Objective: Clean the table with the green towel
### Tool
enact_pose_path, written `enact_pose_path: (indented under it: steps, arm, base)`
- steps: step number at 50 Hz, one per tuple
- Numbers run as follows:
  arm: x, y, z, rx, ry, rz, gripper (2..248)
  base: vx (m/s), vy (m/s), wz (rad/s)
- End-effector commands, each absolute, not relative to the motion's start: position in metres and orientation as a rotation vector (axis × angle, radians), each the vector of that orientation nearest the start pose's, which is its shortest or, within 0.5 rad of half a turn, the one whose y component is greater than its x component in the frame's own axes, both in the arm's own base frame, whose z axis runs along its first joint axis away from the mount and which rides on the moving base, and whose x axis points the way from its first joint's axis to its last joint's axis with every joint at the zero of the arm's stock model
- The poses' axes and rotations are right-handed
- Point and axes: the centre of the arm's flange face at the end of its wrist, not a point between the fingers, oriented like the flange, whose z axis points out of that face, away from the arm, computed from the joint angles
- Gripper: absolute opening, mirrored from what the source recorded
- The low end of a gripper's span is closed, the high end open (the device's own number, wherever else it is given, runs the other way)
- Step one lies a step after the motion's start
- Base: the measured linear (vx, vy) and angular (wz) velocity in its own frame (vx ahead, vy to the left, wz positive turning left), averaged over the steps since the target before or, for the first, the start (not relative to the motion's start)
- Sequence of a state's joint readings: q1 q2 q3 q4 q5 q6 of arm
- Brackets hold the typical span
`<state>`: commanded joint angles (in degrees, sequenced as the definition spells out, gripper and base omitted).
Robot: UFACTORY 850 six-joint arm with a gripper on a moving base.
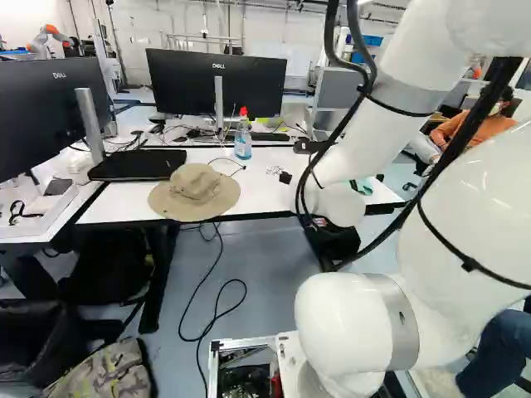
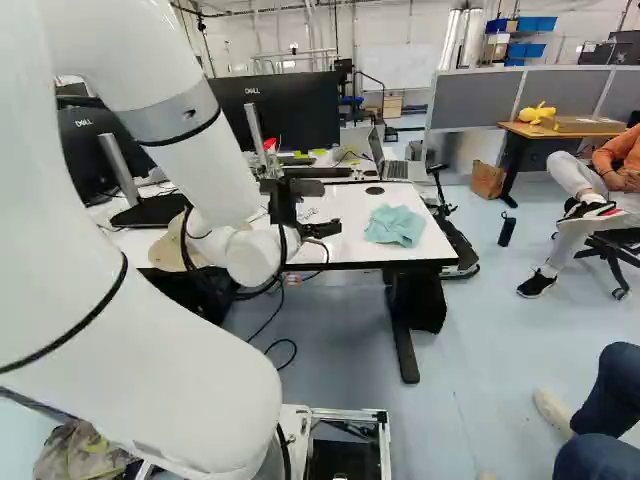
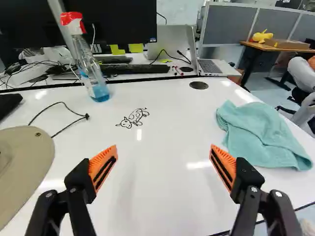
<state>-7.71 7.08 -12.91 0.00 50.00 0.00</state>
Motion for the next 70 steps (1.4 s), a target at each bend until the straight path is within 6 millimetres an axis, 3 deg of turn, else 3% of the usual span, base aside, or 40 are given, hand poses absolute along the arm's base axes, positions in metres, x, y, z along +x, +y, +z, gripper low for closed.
enact_pose_path:
  steps: [31,70]
  arm:
    - [0.336,-0.085,0.388,-2.640,0.327,-1.931,247]
    - [0.382,-0.144,0.388,-2.686,0.488,-1.944,247]
  base:
    - [0.000,0.000,0.000]
    - [0.000,0.000,0.000]
